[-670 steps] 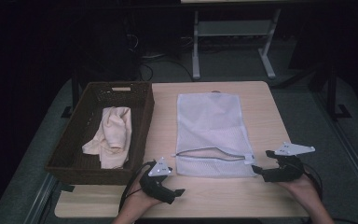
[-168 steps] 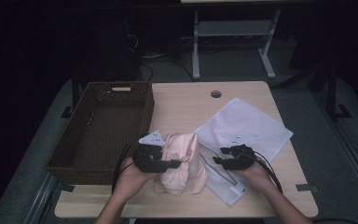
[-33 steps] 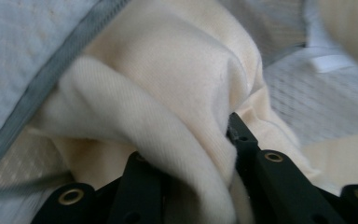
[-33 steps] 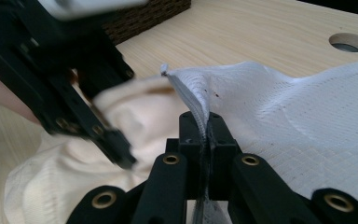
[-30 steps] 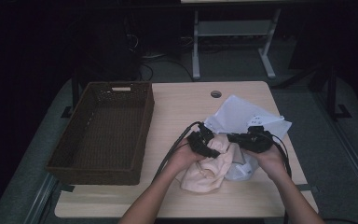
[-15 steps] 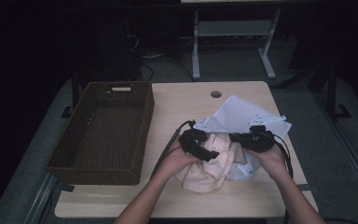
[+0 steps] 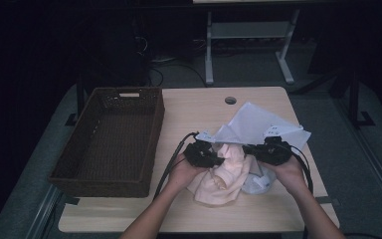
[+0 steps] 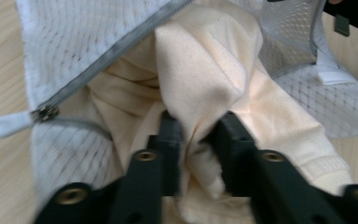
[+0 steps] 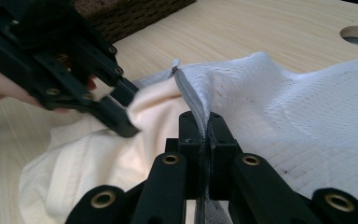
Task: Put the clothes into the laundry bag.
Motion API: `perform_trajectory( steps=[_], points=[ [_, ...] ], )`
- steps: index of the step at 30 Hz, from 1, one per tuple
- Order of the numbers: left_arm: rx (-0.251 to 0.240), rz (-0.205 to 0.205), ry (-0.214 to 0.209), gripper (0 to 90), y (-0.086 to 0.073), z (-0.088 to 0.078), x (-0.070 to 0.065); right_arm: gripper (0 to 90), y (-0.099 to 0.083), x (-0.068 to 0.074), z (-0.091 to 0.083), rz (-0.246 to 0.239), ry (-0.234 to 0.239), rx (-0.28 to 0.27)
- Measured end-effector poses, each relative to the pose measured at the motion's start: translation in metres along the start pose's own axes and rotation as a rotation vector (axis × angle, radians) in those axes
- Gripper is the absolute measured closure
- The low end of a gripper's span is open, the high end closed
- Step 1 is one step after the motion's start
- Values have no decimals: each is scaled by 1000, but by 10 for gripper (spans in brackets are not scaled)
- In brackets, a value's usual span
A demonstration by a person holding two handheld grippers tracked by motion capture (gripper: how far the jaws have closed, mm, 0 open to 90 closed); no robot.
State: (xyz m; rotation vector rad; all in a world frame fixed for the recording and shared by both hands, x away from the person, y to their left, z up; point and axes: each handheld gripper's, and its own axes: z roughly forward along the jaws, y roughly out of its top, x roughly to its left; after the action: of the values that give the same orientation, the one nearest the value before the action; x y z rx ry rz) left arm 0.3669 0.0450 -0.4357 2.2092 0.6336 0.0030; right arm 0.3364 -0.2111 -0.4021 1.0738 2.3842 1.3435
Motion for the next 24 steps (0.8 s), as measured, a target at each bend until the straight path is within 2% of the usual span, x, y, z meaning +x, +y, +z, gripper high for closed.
perform_trajectory(
  steps=[2, 5, 6, 7, 8, 9, 10, 11, 12, 15, 17, 18, 20, 22, 23, 24],
  points=[
    [1, 13, 12, 809, 2, 3, -3, 863, 0, 2, 1, -7, 4, 4],
    [-12, 32, 23, 831, 6, 2, -5, 864, 0, 3, 1, -14, 9, 8],
    [-47, 51, 35, 833, 12, -3, -11, 864, 1, 6, 1, -19, 16, 4],
    [-47, 51, 35, 834, 12, -3, -11, 864, 1, 6, 1, -19, 16, 4],
    [-90, 73, 38, 835, 22, -8, -18, 864, 4, 12, 0, -26, 25, -5],
    [-90, 73, 38, 835, 22, -8, -18, 864, 4, 12, 0, -26, 25, -5],
    [-127, 100, 55, 835, 31, -10, -26, 864, 7, 18, -3, -40, 36, -22],
    [-127, 100, 55, 835, 31, -10, -26, 864, 7, 18, -3, -40, 36, -22],
    [-140, 129, 87, 835, 37, -8, -32, 864, 10, 23, -8, -47, 43, -41],
    [-122, 127, 94, 833, 39, 1, -33, 864, 11, 25, -14, -53, 43, -49],
    [-92, 113, 96, 832, 35, 18, -32, 864, 8, 26, -17, -51, 44, -43],
    [-81, 103, 97, 830, 33, 25, -31, 864, 1, 26, -18, -50, 45, -20],
    [-71, 91, 111, 826, 29, 38, -28, 864, -3, 26, -19, -49, 44, -9],
    [-70, 82, 113, 807, 27, 42, -26, 864, -15, 28, -20, -53, 46, 28],
    [-71, 77, 113, 807, 26, 44, -25, 864, -15, 28, -20, -53, 46, 28],
    [-69, 75, 109, 780, 26, 44, -25, 864, -23, 29, -22, -51, 48, 39]
  ],
)
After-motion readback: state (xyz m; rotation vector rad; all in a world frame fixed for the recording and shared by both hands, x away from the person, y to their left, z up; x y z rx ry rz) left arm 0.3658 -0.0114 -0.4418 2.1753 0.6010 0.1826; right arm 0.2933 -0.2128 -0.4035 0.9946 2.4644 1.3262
